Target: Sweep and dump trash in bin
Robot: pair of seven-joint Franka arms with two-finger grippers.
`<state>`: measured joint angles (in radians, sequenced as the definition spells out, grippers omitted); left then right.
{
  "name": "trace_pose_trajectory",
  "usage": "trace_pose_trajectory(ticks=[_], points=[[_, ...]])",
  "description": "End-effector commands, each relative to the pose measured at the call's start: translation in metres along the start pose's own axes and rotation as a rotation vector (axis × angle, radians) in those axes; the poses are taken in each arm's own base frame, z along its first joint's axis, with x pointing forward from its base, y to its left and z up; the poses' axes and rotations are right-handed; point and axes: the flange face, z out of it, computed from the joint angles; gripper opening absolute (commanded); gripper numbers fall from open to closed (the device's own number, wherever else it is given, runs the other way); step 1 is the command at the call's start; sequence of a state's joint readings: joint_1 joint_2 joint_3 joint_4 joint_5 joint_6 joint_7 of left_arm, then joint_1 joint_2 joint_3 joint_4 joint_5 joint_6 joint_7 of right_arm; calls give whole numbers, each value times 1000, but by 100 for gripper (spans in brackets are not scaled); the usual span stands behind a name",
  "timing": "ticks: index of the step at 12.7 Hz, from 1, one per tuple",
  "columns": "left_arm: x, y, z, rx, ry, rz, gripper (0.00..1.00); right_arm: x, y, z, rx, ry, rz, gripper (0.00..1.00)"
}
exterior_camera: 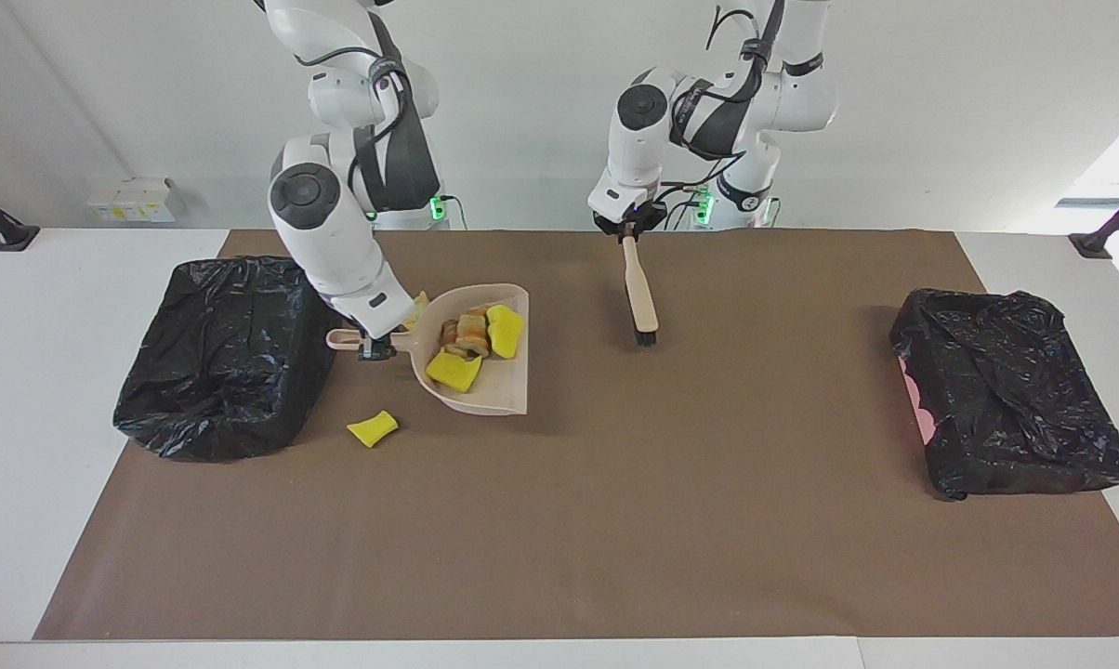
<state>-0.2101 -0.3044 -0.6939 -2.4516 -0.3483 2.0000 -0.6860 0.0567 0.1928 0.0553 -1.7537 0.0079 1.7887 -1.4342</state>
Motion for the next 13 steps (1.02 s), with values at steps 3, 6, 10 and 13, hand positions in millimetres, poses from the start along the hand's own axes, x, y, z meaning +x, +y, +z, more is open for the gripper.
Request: trace_pose_trajectory(ticks=[3, 6, 10, 13], points=[[-46, 5, 34, -34, 37, 4, 0, -106, 2, -21, -6, 13, 25, 0], [-48, 5, 39, -34, 33, 12, 0, -186, -11, -31, -13, -82, 1, 0], [-46, 4, 40, -31, 20, 21, 93, -270, -44, -54, -13, -178, -73, 0], [-28, 11, 32, -56, 8, 86, 100, -291, -65, -77, 10, -367, -99, 0]])
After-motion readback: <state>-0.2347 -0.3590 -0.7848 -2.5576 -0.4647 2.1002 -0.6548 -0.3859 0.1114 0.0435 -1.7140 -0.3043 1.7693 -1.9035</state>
